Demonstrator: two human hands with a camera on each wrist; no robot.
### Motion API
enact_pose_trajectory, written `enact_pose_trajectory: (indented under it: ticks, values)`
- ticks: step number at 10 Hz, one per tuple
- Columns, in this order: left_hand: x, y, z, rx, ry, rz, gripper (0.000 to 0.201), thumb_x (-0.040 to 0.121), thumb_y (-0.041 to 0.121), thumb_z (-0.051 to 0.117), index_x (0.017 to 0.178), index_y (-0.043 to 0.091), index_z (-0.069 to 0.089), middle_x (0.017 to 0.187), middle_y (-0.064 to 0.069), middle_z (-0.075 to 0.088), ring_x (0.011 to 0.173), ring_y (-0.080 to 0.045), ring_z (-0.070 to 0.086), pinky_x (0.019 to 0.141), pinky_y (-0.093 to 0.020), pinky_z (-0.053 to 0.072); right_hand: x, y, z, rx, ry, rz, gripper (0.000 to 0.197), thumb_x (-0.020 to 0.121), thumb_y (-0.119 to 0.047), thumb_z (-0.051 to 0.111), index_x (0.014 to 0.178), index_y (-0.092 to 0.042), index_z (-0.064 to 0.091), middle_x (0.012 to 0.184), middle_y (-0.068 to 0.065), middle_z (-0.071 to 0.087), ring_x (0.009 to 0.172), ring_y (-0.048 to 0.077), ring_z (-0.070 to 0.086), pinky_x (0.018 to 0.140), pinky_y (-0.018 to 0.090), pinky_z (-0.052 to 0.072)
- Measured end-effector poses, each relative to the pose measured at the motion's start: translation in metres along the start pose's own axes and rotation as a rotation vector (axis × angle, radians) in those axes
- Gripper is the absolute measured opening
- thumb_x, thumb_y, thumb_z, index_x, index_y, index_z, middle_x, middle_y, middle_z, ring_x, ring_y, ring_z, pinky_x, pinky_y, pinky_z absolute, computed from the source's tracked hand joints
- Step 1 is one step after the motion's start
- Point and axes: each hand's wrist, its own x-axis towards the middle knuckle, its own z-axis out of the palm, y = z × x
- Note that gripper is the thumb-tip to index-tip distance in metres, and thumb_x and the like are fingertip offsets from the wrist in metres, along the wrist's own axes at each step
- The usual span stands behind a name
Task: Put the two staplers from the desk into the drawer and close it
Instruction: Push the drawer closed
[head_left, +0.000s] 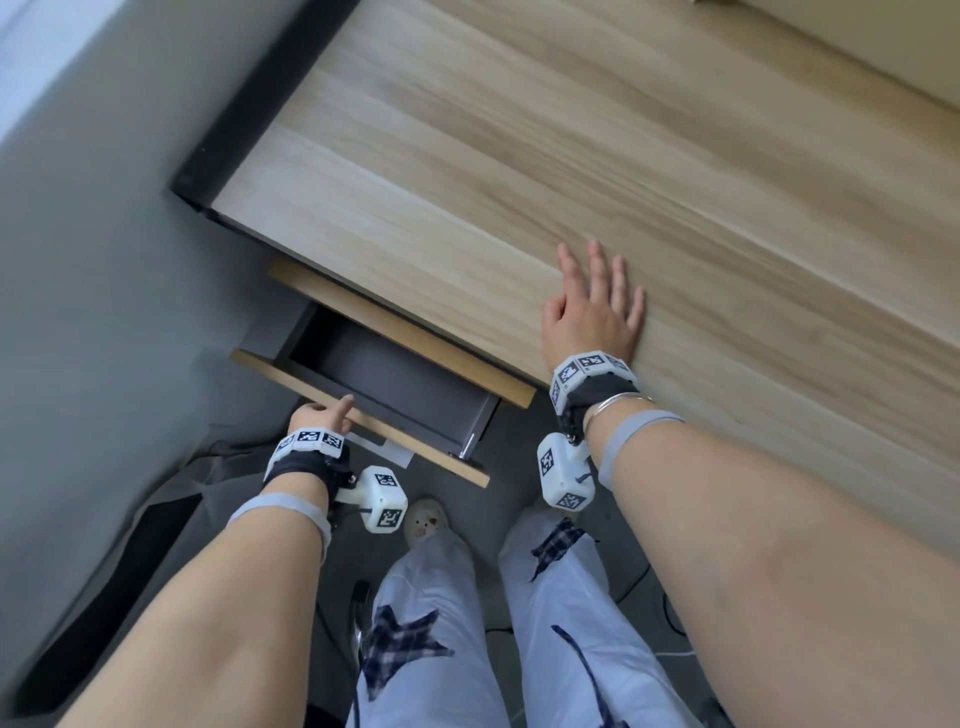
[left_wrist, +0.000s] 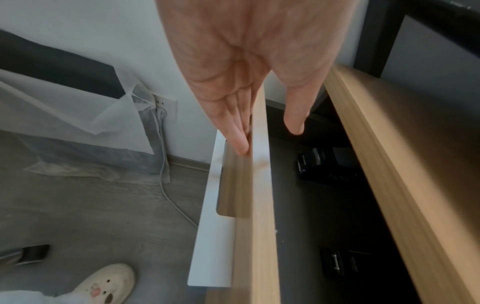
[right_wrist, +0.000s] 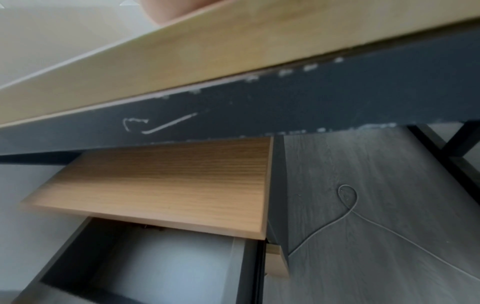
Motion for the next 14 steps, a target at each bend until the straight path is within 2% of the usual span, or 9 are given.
enact_pose_trajectory:
  ticks: [3, 4, 6, 7, 8, 9, 11, 13, 14]
  values:
    - [0.008, 0.045, 0.031, -0.21, -0.087, 0.041, 0.046, 0.078, 0.033, 0.073, 0.106, 0.002, 0.053, 0.07, -0.012, 0.057, 0.078, -0.023, 0.06, 0.095, -0.036, 0.05, 0.0, -0.001, -0.001, 0.014, 0.016, 0.005, 0.06, 0.086, -0.027, 0.043, 0.143, -0.044, 0.034, 0.158, -0.008, 0.03, 0.147, 0.02, 0.025, 0.119, 0.048, 0.015]
    - [0.004, 0.063, 0.043, -0.264, -0.136, 0.058, 0.078, 0.077, 0.032, 0.074, 0.138, 0.001, 0.037, 0.065, -0.007, 0.051, 0.074, -0.022, 0.056, 0.077, -0.03, 0.049, 0.0, -0.002, -0.001, 0.004, 0.047, 0.009, 0.06, 0.084, -0.027, 0.039, 0.141, -0.044, 0.038, 0.155, -0.008, 0.035, 0.145, 0.021, 0.031, 0.118, 0.048, 0.019]
    - [0.001, 0.088, 0.065, -0.324, -0.162, 0.023, 0.036, 0.086, 0.011, 0.063, 0.116, -0.006, 0.054, 0.096, -0.019, 0.061, 0.063, -0.015, 0.067, 0.069, -0.026, 0.051, 0.001, -0.003, 0.001, -0.003, 0.081, 0.01, 0.062, 0.078, -0.031, 0.033, 0.137, -0.044, 0.044, 0.151, -0.008, 0.043, 0.141, 0.022, 0.039, 0.115, 0.049, 0.026]
    - [0.01, 0.085, 0.071, -0.264, -0.126, 0.003, 0.026, 0.083, 0.014, 0.064, 0.105, 0.001, 0.057, 0.069, -0.007, 0.057, 0.037, -0.006, 0.061, 0.045, -0.017, 0.046, 0.001, -0.004, 0.0, 0.001, 0.08, 0.005, 0.06, 0.078, -0.031, 0.035, 0.136, -0.044, 0.046, 0.15, -0.007, 0.045, 0.14, 0.022, 0.041, 0.114, 0.049, 0.027]
    - [0.014, 0.084, 0.072, -0.223, -0.124, 0.016, 0.053, 0.085, 0.012, 0.062, 0.132, -0.007, 0.047, 0.071, -0.004, 0.059, 0.043, -0.007, 0.058, 0.036, -0.013, 0.043, 0.0, -0.004, 0.0, 0.002, 0.087, 0.002, 0.06, 0.078, -0.031, 0.036, 0.136, -0.044, 0.046, 0.149, -0.008, 0.046, 0.139, 0.023, 0.042, 0.114, 0.049, 0.028]
    - [0.023, 0.083, 0.075, -0.225, -0.101, 0.034, 0.045, 0.092, 0.006, 0.05, 0.136, -0.006, 0.044, 0.119, -0.02, 0.064, 0.062, -0.011, 0.065, 0.045, -0.013, 0.05, 0.0, -0.005, 0.0, 0.008, 0.09, 0.003, 0.059, 0.078, -0.03, 0.038, 0.135, -0.043, 0.048, 0.148, -0.007, 0.047, 0.139, 0.023, 0.043, 0.114, 0.05, 0.029]
    - [-0.004, 0.098, 0.065, -0.253, -0.154, -0.082, 0.039, 0.098, 0.011, 0.044, 0.136, 0.003, 0.046, 0.137, -0.015, 0.052, 0.124, -0.028, 0.049, 0.075, -0.021, 0.039, 0.0, -0.004, -0.001, 0.011, 0.067, -0.009, 0.06, 0.078, -0.03, 0.037, 0.135, -0.042, 0.048, 0.148, -0.006, 0.047, 0.139, 0.025, 0.043, 0.114, 0.051, 0.028]
    - [0.024, 0.082, 0.064, -0.23, -0.144, 0.028, 0.002, 0.089, 0.009, 0.058, 0.09, 0.008, 0.057, 0.086, -0.013, 0.059, 0.077, -0.023, 0.058, 0.069, -0.025, 0.049, -0.001, -0.003, -0.005, 0.029, 0.024, 0.004, 0.061, 0.079, -0.031, 0.034, 0.137, -0.042, 0.045, 0.151, -0.006, 0.044, 0.141, 0.024, 0.039, 0.115, 0.051, 0.025]
    - [0.018, 0.077, 0.054, 0.003, -0.192, 0.091, 0.033, 0.083, 0.025, 0.068, 0.11, 0.009, 0.061, 0.085, -0.016, 0.062, 0.066, -0.024, 0.058, 0.075, -0.036, 0.052, 0.001, -0.007, -0.01, 0.047, 0.004, 0.017, 0.061, 0.08, -0.031, 0.035, 0.139, -0.043, 0.042, 0.153, -0.007, 0.04, 0.143, 0.023, 0.035, 0.117, 0.051, 0.022]
